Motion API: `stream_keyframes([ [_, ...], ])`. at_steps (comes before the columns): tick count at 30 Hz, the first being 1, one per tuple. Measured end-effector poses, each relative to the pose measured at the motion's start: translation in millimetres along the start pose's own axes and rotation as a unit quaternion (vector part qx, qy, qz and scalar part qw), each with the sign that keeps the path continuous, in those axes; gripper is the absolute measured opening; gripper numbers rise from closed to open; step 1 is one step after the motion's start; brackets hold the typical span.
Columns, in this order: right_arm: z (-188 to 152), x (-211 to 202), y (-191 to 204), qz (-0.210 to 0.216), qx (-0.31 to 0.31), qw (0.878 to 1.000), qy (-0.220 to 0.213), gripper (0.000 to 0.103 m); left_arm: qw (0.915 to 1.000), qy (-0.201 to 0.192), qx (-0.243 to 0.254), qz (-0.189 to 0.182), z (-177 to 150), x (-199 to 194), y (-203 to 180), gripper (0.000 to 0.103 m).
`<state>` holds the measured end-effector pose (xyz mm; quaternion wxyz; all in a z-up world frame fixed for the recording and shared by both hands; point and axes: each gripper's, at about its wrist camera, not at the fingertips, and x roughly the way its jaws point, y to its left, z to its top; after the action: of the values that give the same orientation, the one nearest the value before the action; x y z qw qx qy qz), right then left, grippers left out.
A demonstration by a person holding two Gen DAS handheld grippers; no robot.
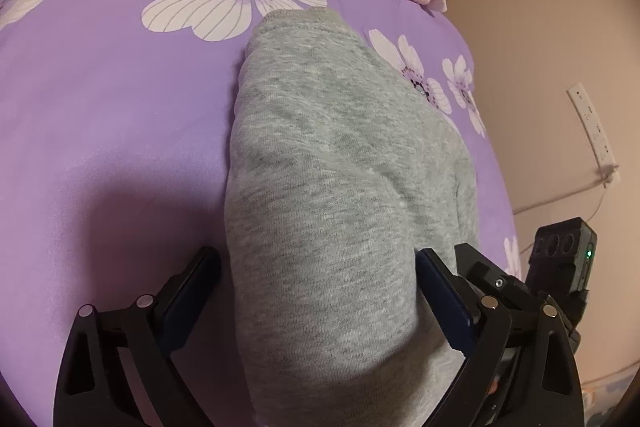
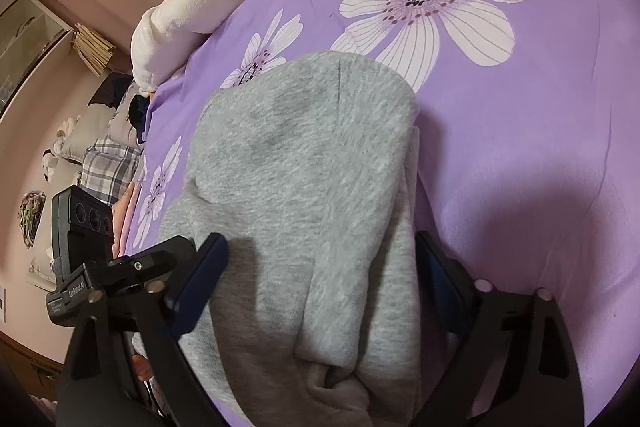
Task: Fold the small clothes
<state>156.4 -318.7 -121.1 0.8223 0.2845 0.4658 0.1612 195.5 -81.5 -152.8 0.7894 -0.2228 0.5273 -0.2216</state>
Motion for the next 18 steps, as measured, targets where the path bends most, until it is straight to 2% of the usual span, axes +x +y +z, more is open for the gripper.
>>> stream_keyframes([
  [5,1.4,0.2,-2.4,-0.006,0.011,1.0,0.0,0.069,1.0,-0.005,0.002,0.007,-2.6,-2.5,-0.8,0.092],
  [9,-0.5,-0.7,-2.0,-0.015,0.007,1.0,-0.003,0.058,0.9999,-0.005,0.011,0.006,-3.7,-2.9,-3.9,0.079],
  [16,-4.9,-4.9,12.1,-0.046,-0.021,0.998,-0.023,0.041,0.9996,-0.009,0.02,0.015,-2.0,-3.5,-8.5,0.074],
  [18,-5.6,-8.2,17.2,-0.055,-0.032,0.997,-0.036,0.032,0.9996,-0.01,0.02,0.014,-2.0,-4.3,-7.9,0.073],
])
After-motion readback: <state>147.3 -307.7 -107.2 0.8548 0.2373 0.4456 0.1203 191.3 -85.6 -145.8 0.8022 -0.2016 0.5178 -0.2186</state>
